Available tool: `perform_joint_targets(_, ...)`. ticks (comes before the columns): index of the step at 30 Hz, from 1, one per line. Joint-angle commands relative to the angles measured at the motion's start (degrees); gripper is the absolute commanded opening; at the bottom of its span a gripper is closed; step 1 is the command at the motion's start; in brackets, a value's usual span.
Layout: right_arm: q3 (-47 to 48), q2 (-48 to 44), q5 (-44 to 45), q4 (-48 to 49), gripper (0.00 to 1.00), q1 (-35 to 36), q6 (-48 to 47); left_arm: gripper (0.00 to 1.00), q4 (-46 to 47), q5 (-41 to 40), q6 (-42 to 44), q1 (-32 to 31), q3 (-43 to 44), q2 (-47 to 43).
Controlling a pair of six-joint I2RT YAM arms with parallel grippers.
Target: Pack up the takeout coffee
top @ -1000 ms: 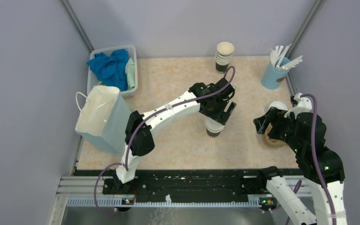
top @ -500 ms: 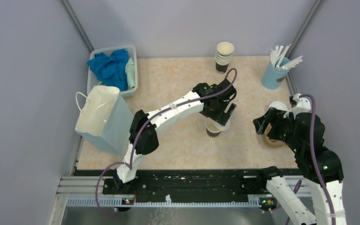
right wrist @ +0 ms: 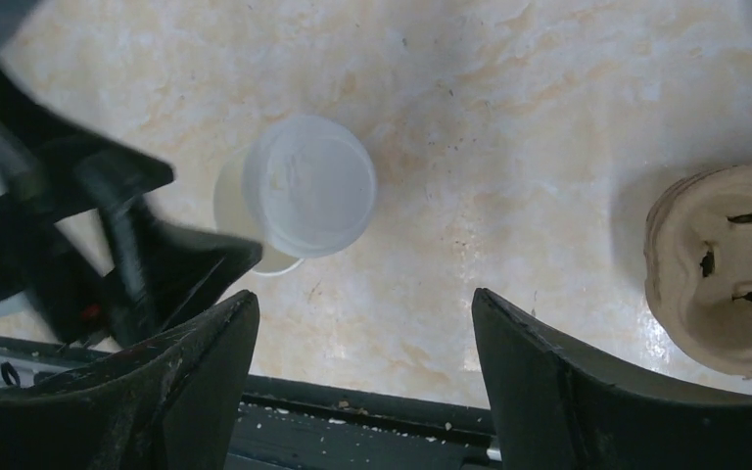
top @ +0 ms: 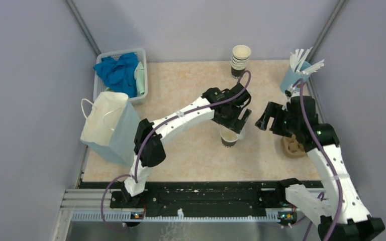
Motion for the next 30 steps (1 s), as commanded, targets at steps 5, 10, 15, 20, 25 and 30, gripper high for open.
perform_joint_targets(5,-2.1,8.0,-13.5,7.9,0.8,-9.0,0.2,0.98,4.4,4.0,-1.0,2.2,-8.2,-16.1)
perform_joint_targets(10,-5.6,11.9,-16.9,11.8,0.77,-9.1,-1.2,0.98,5.8,7.4,-1.0,3.7,-13.6,-20.1)
perform_joint_targets(15,-7.0,17.9,-11.0,12.1,0.64,-9.2,-5.5,0.97,10.8,13.7,-1.9,6.7,-20.8,-23.3)
perform_joint_targets(20,-5.3,23.8,-2.1,12.3,0.54,-9.7,-7.5,0.97,13.2,16.1,-2.3,7.5,-23.3,-24.2)
perform_joint_targets(25,-3.1,32.5,4.8,13.7,0.45,-10.5,-7.5,0.96,13.7,17.3,-1.3,9.1,-23.5,-24.8)
perform_joint_targets(30,-1.0,40.0,7.2,16.1,0.39,-11.1,-9.0,0.96,14.5,18.5,-0.5,10.5,-24.9,-26.1)
